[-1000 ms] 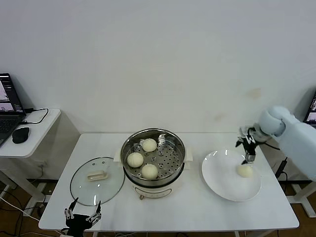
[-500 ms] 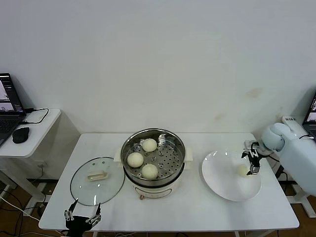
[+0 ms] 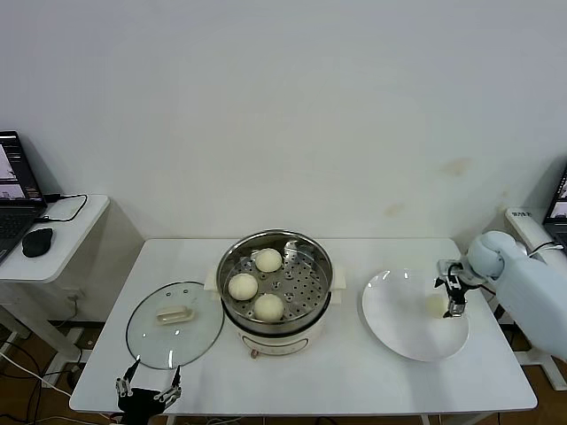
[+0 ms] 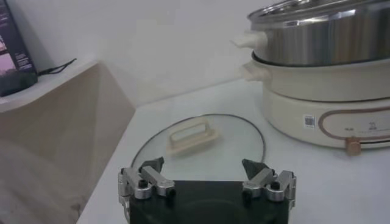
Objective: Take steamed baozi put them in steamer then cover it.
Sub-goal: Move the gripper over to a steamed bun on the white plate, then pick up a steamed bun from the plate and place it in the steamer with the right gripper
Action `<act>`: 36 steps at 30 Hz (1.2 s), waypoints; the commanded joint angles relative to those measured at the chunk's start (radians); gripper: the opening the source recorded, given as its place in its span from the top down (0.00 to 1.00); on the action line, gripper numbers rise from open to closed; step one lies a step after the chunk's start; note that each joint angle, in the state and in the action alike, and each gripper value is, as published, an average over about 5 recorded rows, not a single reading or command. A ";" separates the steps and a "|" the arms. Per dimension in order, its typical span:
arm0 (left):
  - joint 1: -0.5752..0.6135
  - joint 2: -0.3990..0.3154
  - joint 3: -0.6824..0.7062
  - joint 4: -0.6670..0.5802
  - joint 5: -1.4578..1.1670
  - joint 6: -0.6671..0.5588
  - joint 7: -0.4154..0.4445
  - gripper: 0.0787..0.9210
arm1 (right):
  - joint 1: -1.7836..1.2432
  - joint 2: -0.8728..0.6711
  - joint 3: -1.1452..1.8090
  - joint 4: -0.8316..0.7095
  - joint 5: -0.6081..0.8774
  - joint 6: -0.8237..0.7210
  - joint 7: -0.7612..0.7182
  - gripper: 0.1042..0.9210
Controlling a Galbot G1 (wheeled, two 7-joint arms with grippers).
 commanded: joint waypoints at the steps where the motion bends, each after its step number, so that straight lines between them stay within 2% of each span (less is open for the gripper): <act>1: -0.002 -0.001 0.002 0.006 0.002 0.000 0.001 0.12 | -0.013 0.017 0.008 -0.033 -0.023 0.011 0.019 0.12; 20: -0.009 -0.005 0.006 0.018 0.004 -0.001 -0.001 0.12 | 0.003 0.022 -0.005 -0.041 -0.009 0.012 0.007 0.13; 28: -0.010 -0.005 0.012 0.020 0.006 -0.002 -0.002 0.12 | 0.005 0.000 -0.004 -0.027 0.007 -0.005 -0.026 0.32; 33: -0.010 -0.001 0.013 0.016 0.005 -0.003 -0.003 0.12 | 0.039 -0.022 -0.022 -0.003 0.086 -0.040 -0.034 0.38; 36: -0.013 0.001 0.012 0.013 0.008 -0.003 -0.004 0.12 | 0.102 -0.054 -0.077 0.053 0.182 -0.078 -0.049 0.39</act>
